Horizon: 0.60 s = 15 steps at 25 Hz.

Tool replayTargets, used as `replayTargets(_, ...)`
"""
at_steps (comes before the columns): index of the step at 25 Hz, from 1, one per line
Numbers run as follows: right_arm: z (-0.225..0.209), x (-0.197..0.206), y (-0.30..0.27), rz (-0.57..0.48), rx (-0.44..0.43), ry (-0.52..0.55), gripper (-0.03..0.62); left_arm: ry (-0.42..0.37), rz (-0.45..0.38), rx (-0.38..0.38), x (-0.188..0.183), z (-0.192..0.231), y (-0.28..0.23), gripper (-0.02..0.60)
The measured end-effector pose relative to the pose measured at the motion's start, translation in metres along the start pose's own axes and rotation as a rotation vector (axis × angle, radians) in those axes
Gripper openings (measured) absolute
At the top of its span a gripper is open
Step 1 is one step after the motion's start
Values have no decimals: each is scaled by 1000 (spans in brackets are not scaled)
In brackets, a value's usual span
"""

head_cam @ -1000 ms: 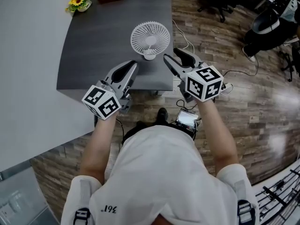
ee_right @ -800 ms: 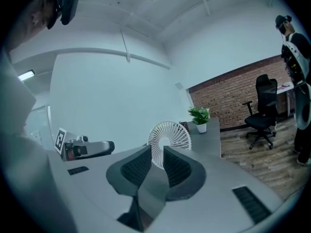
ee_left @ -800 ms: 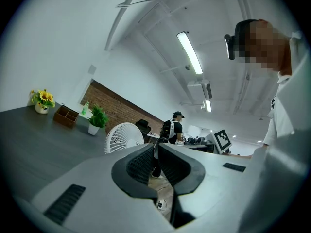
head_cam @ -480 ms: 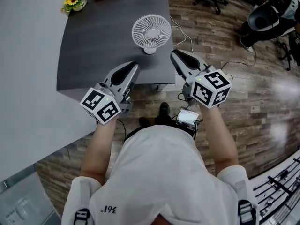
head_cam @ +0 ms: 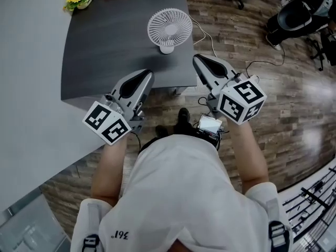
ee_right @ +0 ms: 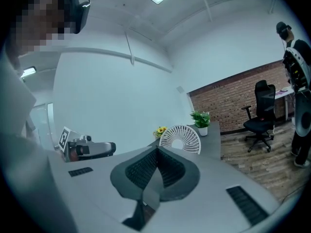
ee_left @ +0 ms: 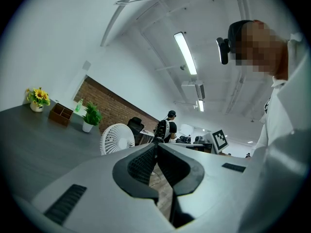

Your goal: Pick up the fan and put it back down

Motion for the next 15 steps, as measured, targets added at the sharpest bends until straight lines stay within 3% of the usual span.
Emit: replayTargets(15, 7, 11, 45, -2, 53, -3, 11, 53, 21, 55, 12, -15, 22, 18)
Point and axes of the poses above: the fingertips, and each gripper's own axes: y backward along the fingers, z to its left, x out of its underside, the point moved 8 cm from there along y, backward along the fingers, and after that the axes turned 12 degrees about -y, right-handed, at the moved point
